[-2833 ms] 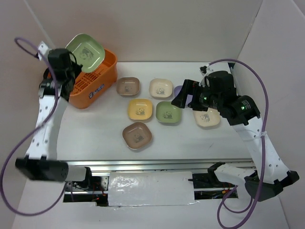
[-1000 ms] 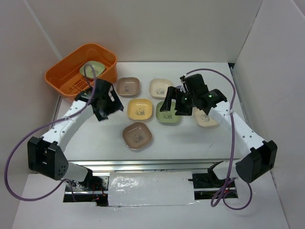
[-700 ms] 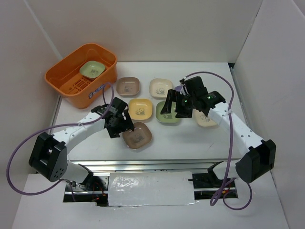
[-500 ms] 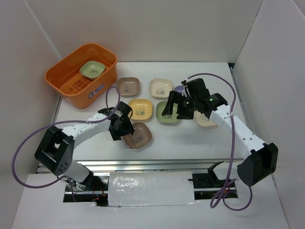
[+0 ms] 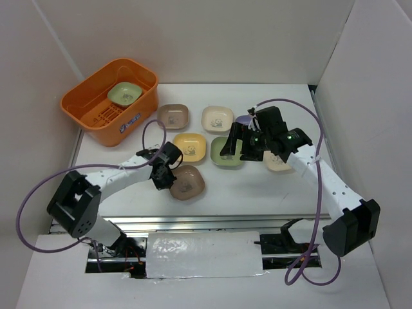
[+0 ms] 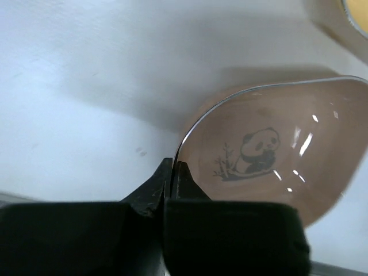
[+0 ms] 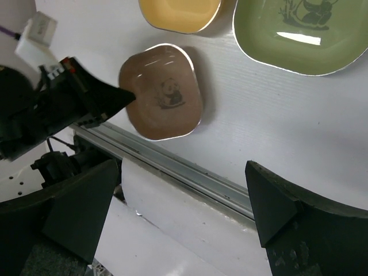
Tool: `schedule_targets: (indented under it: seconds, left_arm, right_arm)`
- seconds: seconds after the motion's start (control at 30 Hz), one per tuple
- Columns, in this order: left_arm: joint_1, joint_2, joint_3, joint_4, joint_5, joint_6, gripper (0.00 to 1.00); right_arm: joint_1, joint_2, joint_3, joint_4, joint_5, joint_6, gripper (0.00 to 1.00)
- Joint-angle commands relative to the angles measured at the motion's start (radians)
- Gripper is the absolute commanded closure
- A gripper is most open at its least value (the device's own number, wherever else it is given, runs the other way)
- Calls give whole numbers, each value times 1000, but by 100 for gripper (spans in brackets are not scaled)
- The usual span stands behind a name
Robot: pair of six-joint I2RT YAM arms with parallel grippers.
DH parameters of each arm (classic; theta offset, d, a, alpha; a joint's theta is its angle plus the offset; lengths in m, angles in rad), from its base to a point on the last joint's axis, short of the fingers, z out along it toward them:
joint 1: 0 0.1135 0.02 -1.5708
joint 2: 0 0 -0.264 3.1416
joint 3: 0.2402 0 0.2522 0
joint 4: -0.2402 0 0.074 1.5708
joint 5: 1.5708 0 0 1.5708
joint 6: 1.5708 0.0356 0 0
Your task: Place the plates into the plastic bin on the countertop
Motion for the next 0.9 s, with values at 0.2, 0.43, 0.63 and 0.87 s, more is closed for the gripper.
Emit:
schedule_targets:
  seconds: [0.2, 0.43, 0.63, 0.87]
  left_arm:
    - [-9, -379, 421, -585, -235, 98, 100]
    - [309, -151, 830, -429, -206, 390, 100]
    - [670, 160, 964, -123, 109, 369, 100]
    - [839, 445, 1015, 167, 249, 228, 100]
  right_arm:
    - [-8, -17, 63, 13, 11, 0, 0]
    - [-8, 24, 119, 2, -5, -14, 0]
    - [-6, -5, 115, 0, -9, -12, 0]
    - [30, -31, 49, 34, -63, 14, 0]
